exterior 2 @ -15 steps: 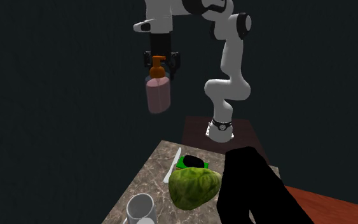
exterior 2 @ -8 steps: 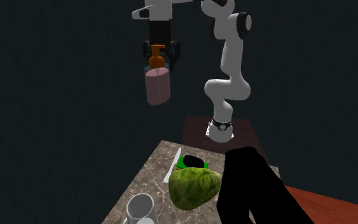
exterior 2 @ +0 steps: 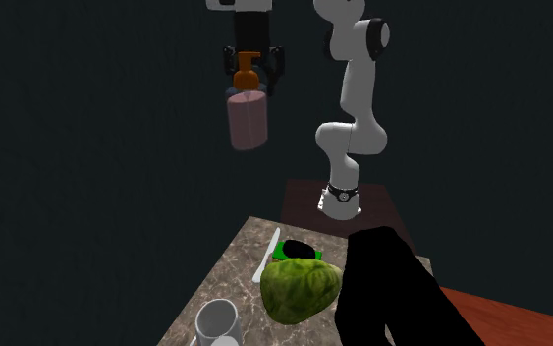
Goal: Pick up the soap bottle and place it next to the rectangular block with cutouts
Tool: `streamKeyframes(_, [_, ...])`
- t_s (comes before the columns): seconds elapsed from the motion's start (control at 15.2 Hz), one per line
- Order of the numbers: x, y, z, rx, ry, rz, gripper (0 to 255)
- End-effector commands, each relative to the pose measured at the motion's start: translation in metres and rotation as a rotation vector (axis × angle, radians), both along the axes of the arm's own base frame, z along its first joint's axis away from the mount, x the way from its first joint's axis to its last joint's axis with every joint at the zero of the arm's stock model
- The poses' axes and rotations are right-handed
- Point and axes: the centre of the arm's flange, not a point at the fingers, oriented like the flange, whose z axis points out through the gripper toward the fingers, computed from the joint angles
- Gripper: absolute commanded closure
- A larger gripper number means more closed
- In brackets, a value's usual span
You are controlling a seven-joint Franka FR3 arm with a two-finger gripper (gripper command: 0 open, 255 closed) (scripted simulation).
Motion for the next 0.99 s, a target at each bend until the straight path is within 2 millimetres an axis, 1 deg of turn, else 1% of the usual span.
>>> streamKeyframes(0.0, [0.010, 0.021, 0.000, 0.000, 0.000, -0.001, 255])
streamKeyframes(0.92, [0.099, 0.183, 0.000, 0.000, 0.000, -0.001, 255])
